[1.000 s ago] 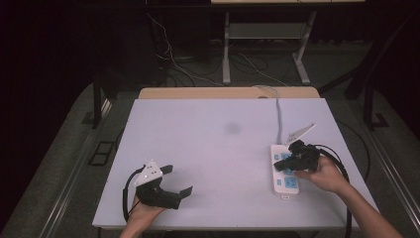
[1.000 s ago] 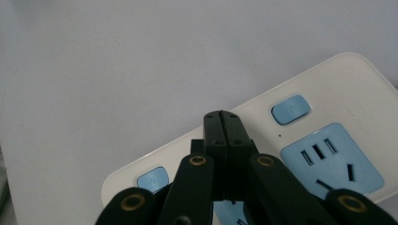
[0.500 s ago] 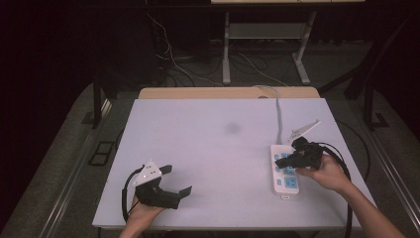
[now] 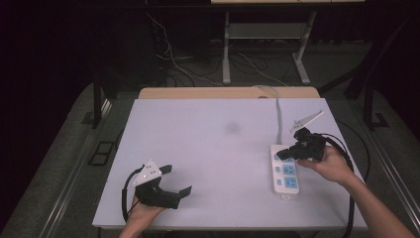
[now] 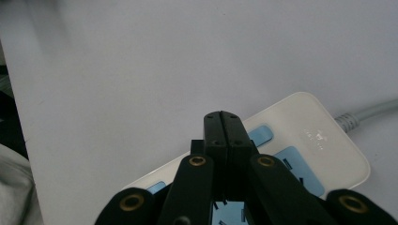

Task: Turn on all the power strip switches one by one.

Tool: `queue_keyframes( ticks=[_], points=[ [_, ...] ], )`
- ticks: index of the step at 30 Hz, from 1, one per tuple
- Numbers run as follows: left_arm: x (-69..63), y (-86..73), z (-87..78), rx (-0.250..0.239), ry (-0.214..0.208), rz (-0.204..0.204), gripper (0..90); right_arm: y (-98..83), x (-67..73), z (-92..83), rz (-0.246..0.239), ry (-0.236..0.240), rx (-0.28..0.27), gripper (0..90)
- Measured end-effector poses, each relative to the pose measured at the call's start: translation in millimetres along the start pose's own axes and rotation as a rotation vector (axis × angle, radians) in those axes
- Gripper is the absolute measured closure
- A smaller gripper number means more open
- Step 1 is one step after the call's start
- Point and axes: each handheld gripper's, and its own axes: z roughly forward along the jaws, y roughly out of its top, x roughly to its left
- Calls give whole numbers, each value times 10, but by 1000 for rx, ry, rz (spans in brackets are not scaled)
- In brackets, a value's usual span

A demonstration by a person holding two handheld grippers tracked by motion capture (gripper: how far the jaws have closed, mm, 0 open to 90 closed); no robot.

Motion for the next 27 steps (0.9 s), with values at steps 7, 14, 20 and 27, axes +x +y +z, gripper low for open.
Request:
queue_keyframes(
  ticks=[7,14,20,27],
  points=[
    [2,-1,3,2,0,1,0,49,-40,-26,-6,-12,3,900],
    [4,-1,2,2,0,-1,0,74,-106,-17,8,-17,-5,900],
    [5,0,-1,0,1,-1,0,78,-154,25,12,-18,-5,900],
    [8,1,-2,-2,1,-1,0,77,-204,70,20,-20,3,900]
  ],
)
